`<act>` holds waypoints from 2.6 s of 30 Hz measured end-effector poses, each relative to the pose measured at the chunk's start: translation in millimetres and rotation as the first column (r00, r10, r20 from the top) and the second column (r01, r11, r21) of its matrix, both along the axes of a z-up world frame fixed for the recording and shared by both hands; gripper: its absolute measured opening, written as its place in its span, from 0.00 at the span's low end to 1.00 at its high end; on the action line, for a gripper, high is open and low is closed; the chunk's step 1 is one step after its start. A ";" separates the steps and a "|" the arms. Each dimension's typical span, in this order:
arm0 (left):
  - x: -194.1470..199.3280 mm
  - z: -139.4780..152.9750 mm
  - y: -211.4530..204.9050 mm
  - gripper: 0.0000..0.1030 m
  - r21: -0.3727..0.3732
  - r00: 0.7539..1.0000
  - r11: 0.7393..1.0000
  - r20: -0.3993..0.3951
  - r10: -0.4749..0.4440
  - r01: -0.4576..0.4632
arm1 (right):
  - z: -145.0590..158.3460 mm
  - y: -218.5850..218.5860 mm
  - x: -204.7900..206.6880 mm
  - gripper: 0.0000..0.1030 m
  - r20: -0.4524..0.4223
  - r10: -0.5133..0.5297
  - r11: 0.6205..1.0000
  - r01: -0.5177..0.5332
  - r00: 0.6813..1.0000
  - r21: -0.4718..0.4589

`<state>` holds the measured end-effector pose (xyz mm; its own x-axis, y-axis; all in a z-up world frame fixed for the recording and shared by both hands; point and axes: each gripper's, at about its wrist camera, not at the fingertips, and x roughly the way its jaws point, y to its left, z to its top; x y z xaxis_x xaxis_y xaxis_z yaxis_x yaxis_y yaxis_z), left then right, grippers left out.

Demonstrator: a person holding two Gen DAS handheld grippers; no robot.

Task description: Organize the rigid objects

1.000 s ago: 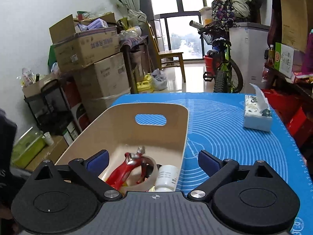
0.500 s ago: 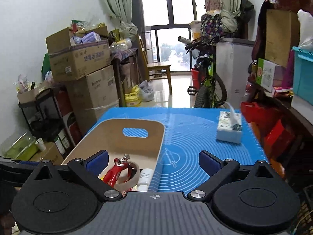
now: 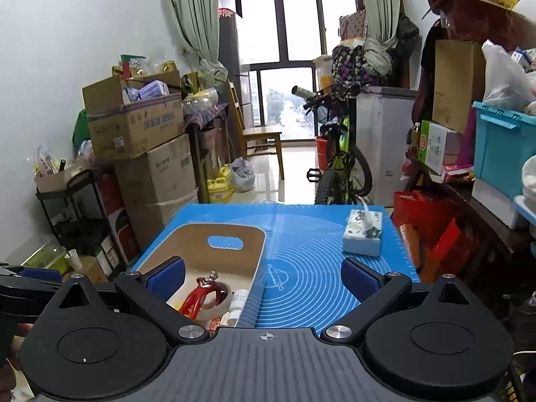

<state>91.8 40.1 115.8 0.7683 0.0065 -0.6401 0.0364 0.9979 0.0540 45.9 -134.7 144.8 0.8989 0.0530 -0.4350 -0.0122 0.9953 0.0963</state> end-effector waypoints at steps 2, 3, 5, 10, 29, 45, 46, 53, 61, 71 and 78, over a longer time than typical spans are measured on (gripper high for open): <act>-10.5 3.9 -0.5 0.85 -0.005 1.000 1.000 0.010 0.003 -0.003 | 4.7 -0.6 -11.3 0.96 0.009 -0.001 1.000 0.001 1.000 -0.004; -16.2 5.8 -1.3 0.85 -0.008 1.000 1.000 0.015 0.004 -0.004 | 7.3 -1.3 -17.4 0.96 0.013 -0.001 1.000 0.001 1.000 -0.006; -24.8 8.4 -2.7 0.85 -0.009 1.000 1.000 0.018 0.003 -0.003 | 11.0 -2.7 -28.9 0.97 0.017 0.000 1.000 0.000 1.000 -0.006; -44.8 12.0 -6.1 0.85 -0.004 1.000 1.000 0.022 -0.010 0.011 | 13.0 -6.7 -57.3 0.97 0.016 0.009 1.000 -0.009 1.000 -0.004; -109.4 -2.7 -11.8 0.85 0.005 0.999 1.000 0.049 0.006 -0.006 | -12.8 -20.8 -135.5 0.97 -0.003 -0.032 0.999 0.032 0.999 0.001; -135.0 -41.2 -10.6 0.85 0.025 0.993 0.999 0.114 0.024 -0.027 | -50.5 -23.9 -171.6 0.98 0.015 -0.056 0.998 0.056 0.998 0.005; -135.3 -43.8 -10.9 0.85 0.027 0.994 0.999 0.109 0.018 -0.021 | -52.8 -22.5 -172.7 0.98 0.020 -0.050 0.999 0.050 0.999 0.004; -140.9 -67.2 -14.2 0.85 0.056 0.994 0.998 0.104 -0.016 0.010 | -75.4 -11.4 -185.6 0.98 0.035 -0.038 0.999 0.039 0.999 -0.030; -145.7 -76.9 -14.5 0.85 0.055 0.992 0.998 0.121 -0.042 0.035 | -83.2 -17.1 -190.0 0.98 0.028 -0.072 0.997 0.072 0.997 0.015; -142.9 -81.0 -12.5 0.85 0.035 0.993 0.998 0.107 -0.046 0.043 | -91.1 -18.8 -186.8 0.98 -0.001 -0.089 0.996 0.089 0.996 0.020; -142.0 -82.0 -12.0 0.85 0.036 0.993 0.998 0.107 -0.050 0.046 | -92.1 -17.0 -186.1 0.98 -0.004 -0.094 0.995 0.094 0.996 0.020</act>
<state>-50.3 28.1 33.8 0.8328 -0.0121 -0.5534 0.0766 0.9927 0.0936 -140.2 -151.7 52.7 0.8991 -0.0229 -0.4372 0.0816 0.9899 0.1159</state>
